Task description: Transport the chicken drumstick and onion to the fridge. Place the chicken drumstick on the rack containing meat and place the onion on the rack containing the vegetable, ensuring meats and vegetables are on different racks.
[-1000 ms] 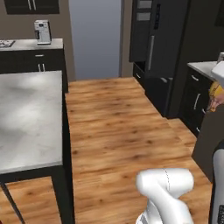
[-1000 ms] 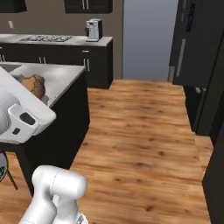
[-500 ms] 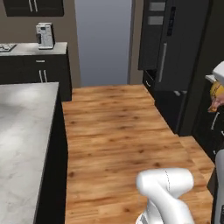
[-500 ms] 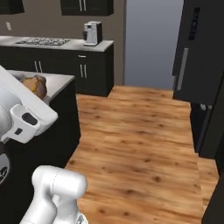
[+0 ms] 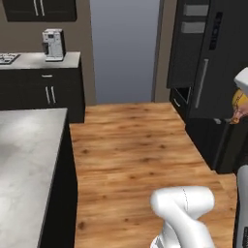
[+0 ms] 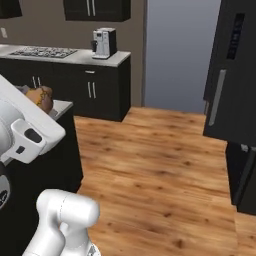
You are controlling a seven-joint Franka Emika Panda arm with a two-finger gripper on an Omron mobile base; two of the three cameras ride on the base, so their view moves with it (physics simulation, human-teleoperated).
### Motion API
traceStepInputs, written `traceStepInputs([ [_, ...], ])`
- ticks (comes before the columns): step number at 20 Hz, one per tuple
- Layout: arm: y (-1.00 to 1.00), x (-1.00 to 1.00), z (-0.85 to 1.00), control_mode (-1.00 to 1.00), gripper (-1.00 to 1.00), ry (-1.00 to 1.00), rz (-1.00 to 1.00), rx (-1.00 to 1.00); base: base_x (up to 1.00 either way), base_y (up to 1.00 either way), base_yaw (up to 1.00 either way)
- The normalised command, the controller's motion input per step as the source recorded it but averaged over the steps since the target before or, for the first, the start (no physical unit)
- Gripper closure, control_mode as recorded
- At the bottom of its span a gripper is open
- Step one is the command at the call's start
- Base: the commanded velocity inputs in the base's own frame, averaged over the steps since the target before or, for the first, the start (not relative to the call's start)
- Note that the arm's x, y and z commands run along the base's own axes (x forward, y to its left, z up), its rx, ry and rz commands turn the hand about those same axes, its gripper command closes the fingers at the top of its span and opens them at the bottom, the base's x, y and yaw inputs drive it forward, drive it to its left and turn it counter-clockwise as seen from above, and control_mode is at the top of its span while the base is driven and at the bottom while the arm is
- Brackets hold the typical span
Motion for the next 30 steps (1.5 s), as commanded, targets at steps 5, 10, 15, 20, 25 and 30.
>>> traceStepInputs([
  [5, 0.00, 0.00, 0.00, 1.00, 1.00, 0.00, 0.00, 0.00, 1.00, 0.00, 0.00],
  [10, 0.00, 0.00, 0.00, 1.00, 1.00, 0.00, 0.00, 0.00, 1.00, 0.00, 0.00],
  [15, 0.00, 0.00, 0.00, 1.00, 1.00, 0.00, 0.00, 0.00, 1.00, -0.20, -0.02],
  [20, 0.00, 0.00, 0.00, 1.00, 1.00, 0.00, 0.00, 0.00, 1.00, -0.04, -0.12],
  [25, 0.00, 0.00, 0.00, 1.00, 1.00, 0.00, 0.00, 0.00, 1.00, 0.00, -0.15],
  [30, 0.00, 0.00, 0.00, 1.00, 1.00, 0.00, 0.00, 0.00, 1.00, 0.04, -0.27],
])
